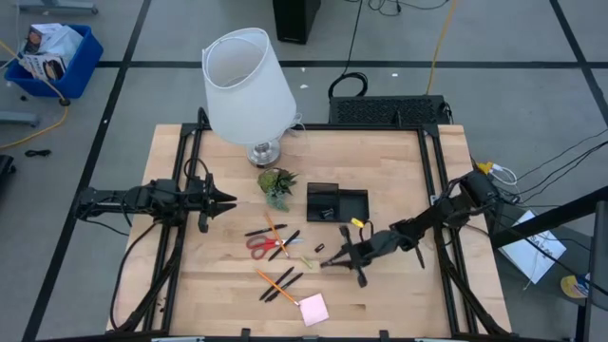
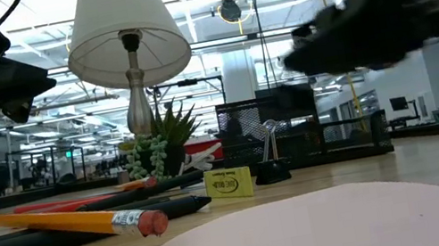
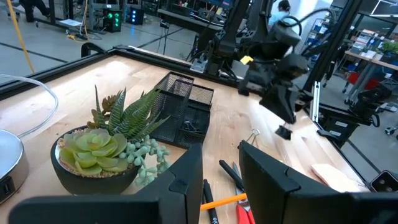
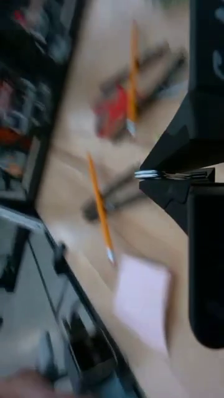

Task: Pick and place office supplies into organizer
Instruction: Put the black binder clip into the desk organizer

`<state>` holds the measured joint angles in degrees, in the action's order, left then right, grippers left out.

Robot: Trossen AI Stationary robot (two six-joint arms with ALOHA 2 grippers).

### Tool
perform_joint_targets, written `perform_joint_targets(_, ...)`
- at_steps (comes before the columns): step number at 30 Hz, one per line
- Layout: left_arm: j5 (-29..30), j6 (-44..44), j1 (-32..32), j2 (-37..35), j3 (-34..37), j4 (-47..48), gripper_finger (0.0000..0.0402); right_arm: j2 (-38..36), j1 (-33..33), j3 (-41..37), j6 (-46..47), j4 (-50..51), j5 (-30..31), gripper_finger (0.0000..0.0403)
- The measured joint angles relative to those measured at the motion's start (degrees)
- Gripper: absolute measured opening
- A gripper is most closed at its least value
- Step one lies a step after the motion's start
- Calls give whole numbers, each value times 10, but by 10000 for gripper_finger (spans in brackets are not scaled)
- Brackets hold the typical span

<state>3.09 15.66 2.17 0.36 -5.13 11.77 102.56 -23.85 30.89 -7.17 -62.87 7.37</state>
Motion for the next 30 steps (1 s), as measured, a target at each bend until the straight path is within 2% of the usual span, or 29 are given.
perform_joint_targets(4, 0, 0, 0, 0, 0, 0, 108, -1, 33, 0, -55, -28, 82, 15)
perform_joint_targets(9, 0, 0, 0, 0, 0, 0, 108, -1, 96, 0, -94, -29, 121, 15)
perform_joint_targets(13, 0, 0, 0, 0, 0, 0, 108, 0, 153, 0, -60, -17, 122, 15)
perform_joint_targets(17, 0, 0, 0, 0, 0, 0, 108, 0, 183, 0, 17, 0, 121, 15)
perform_joint_targets(22, 0, 0, 0, 0, 0, 0, 108, 0, 188, 0, 35, 49, 120, 15)
perform_joint_targets(30, 0, 0, 0, 0, 0, 0, 108, 0, 186, 0, 75, 61, 120, 26)
